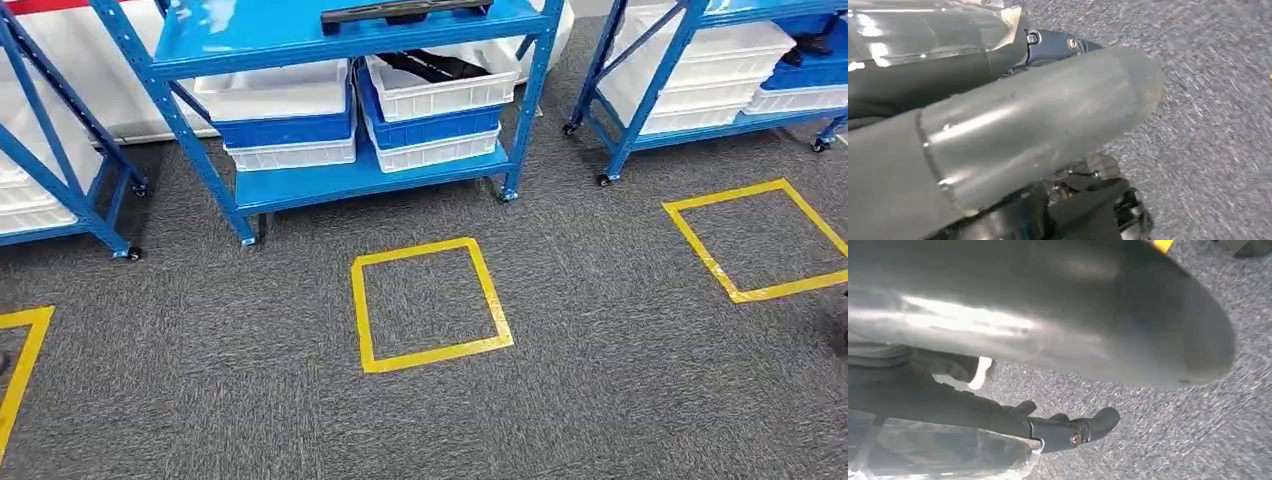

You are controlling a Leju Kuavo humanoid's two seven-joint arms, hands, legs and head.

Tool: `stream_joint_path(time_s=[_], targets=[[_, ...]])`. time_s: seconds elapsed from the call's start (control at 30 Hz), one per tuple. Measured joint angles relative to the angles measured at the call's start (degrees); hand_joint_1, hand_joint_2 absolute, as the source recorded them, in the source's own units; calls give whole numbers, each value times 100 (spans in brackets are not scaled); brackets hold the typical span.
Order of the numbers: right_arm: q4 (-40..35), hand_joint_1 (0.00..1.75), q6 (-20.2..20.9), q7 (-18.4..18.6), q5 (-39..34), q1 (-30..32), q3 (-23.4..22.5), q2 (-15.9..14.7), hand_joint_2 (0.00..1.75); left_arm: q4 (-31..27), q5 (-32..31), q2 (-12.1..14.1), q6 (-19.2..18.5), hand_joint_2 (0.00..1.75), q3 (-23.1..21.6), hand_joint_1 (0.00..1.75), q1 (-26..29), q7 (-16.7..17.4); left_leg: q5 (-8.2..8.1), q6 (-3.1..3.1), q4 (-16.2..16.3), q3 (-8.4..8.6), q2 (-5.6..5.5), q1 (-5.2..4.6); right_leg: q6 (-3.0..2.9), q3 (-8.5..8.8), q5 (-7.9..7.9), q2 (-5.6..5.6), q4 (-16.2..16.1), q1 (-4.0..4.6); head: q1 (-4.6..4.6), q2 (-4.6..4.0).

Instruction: Take the parts from the cabinet and place them on the table.

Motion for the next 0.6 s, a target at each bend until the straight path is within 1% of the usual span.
stream_joint_path(time_s=[0.03, 0.07, 0.1, 0.13, 0.17, 0.2, 0.23, 0.27, 0.3, 0.33, 0.37, 0.4, 0.43, 0.47, 0.5, 0.53, 0.57, 0.6], targets=[[-2, 0, 4, 0, 15, -1, 0, 0, 0, -4, 9, -2, 9, 0, 2, 0, 5, -4, 17, 18, -95, 84, 3, 32, -6, -34, -94, -32, 48, -19, 13, 2], [0, 0, 7, -2, 17, -34, 0, -13, 0, -4, 15, -2, 15, 0, 9, 0, 7, -4, 15, 42, -120, 171, 10, 18, -58, -165, -181, -64, 345, 2, 30, -2], [0, 0, 13, -4, 17, -49, 0, -4, 0, -4, 15, 0, 22, 0, 20, 0, 2, -4, -6, 73, -120, 190, 14, 10, -89, -427, -239, -64, 788, 5, 44, 0], [-2, 0, 24, -7, 17, -55, 0, -2, 0, -4, 13, -2, 22, 0, 35, 0, -8, -4, -52, 110, -120, 217, 15, 0, -131, -857, -405, -65, 1398, 5, 59, 0], [-2, 0, 28, -15, 22, -55, 0, -2, 0, -4, 15, -4, 22, 0, 42, 0, -7, -7, -96, 128, -120, 252, 15, -11, -165, -1144, -584, -65, 1748, 10, 57, 0], [0, 0, 28, -15, 24, -39, 0, -2, 0, -4, 15, -4, 22, 0, 44, 0, -4, -4, -145, 142, -120, 312, 5, -25, -126, -1349, -685, -65, 1929, 41, 63, 0], [0, 0, 31, -13, 28, -22, 0, -11, 0, -2, 15, -7, 22, 0, 46, 0, 4, -4, -179, 146, -120, 359, -8, -35, -110, -1413, -675, -65, 1899, 48, 63, 0], [0, 0, 31, -13, 28, -1, 0, -18, 0, -2, 15, -11, 22, 0, 48, 0, 23, -4, -253, 143, -120, 461, -28, -53, -55, -1402, -512, -66, 1562, 60, 68, 0], [0, 0, 31, -13, 31, -1, 0, -22, 0, -2, 15, -13, 22, 0, 50, 0, 33, -4, -312, 137, -120, 541, -28, -65, -10, -1318, -266, -68, 1160, 68, 74, 0], [0, 0, 31, -13, 31, -9, 0, -26, 0, -2, 15, -15, 22, 0, 50, 0, 35, -4, -392, 118, -121, 637, -19, -79, 31, -1182, 187, -100, 569, 100, 79, 0], [0, 0, 31, -13, 31, -4, 0, -30, 0, 2, 15, -20, 22, 0, 52, 0, 48, -4, -461, 101, -116, 624, -13, -96, 8, -1173, 538, -175, 240, 119, 93, 0], [0, 0, 28, -13, 31, -15, 0, -26, 0, 11, 15, -15, 22, 0, 52, 0, 45, -4, -551, 74, -104, 708, -22, -133, -130, -1164, 477, -209, 200, 113, 80, 0], [0, 0, 31, -13, 31, -15, 0, -28, 0, 9, 15, -17, 24, 0, 55, 0, 31, -4, -598, 41, -107, 690, -5, -142, -170, -1121, 490, -194, 202, 138, 109, -2], [0, 0, 28, -13, 31, -3, 0, -24, 0, 11, 13, -9, 24, 0, 61, 0, 41, -4, -587, 15, -38, 783, 7, -146, -268, -1090, 584, -166, 150, 99, 83, 0], [0, 0, 28, -13, 31, -1, 0, -22, 0, 11, 13, -7, 24, 0, 66, 0, 45, -2, -615, 0, -40, 828, 5, -145, -323, -1017, 591, -137, 156, 89, 76, 0], [0, 0, 28, -13, 31, 1, 0, 7, 0, 7, 13, 4, 24, 0, 68, 0, 43, -2, -652, -28, -10, 848, 9, -142, -356, -900, 577, -119, 147, 32, 81, 0], [0, 0, 28, -13, 31, -10, 0, -9, 0, 7, 13, 4, 24, 0, 68, 0, 42, -4, -693, -72, 205, 771, 5, -122, -405, -815, 540, -125, 122, 32, 81, 0], [0, 0, 28, -13, 31, -32, 0, -9, 0, 9, 13, 2, 24, 0, 70, 0, 32, -4, -763, -137, 652, 512, 5, -87, -458, -773, 499, -121, 122, 32, 54, 0]])
